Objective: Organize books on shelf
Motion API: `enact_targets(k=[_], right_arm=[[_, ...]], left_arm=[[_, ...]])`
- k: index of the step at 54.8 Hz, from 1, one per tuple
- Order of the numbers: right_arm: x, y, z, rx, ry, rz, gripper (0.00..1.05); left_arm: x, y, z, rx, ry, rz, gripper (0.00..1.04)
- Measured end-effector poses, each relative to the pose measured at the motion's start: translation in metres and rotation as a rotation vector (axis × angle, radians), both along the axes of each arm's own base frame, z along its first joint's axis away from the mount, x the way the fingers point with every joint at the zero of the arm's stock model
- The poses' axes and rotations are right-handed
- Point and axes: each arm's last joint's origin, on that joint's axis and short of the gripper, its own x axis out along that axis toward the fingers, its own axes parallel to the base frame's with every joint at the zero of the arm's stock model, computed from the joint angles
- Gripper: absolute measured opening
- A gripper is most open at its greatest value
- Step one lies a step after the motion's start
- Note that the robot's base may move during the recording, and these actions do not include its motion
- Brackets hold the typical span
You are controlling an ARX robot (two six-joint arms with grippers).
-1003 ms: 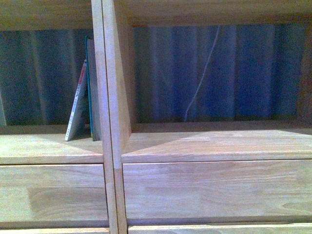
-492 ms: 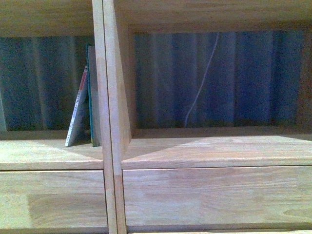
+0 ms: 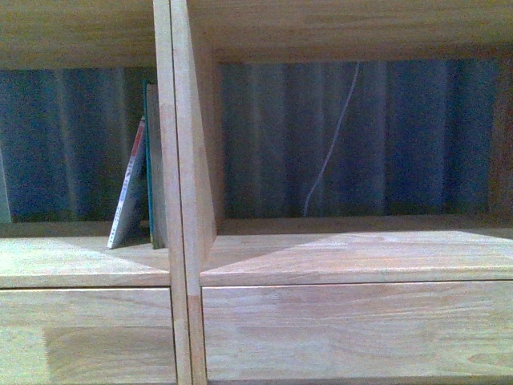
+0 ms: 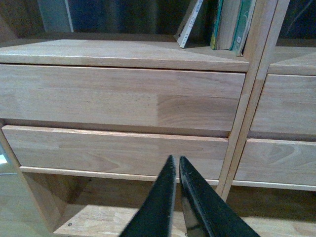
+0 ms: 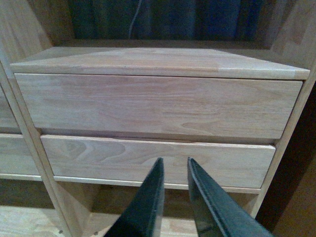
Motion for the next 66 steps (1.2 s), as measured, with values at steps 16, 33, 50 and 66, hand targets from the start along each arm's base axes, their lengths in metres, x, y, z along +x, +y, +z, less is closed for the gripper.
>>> enact_targets(k=[16, 33, 50, 66], right_arm=[[0.0, 0.0, 0.0, 0.0, 0.0, 0.0, 0.91], [0.0, 0.0, 0.0, 0.0, 0.0, 0.0, 0.98], [0.0, 0.0, 0.0, 0.0, 0.0, 0.0, 0.98], [0.0, 0.0, 0.0, 0.0, 0.0, 0.0, 0.98]], left_arm=[[0.0, 0.0, 0.0001, 0.0, 0.0, 0.0, 0.89], [0.0, 0.0, 0.0001, 0.0, 0.0, 0.0, 0.97], [0.0, 0.0, 0.0001, 0.0, 0.0, 0.0, 0.97], [0.0, 0.0, 0.0001, 0.0, 0.0, 0.0, 0.97]])
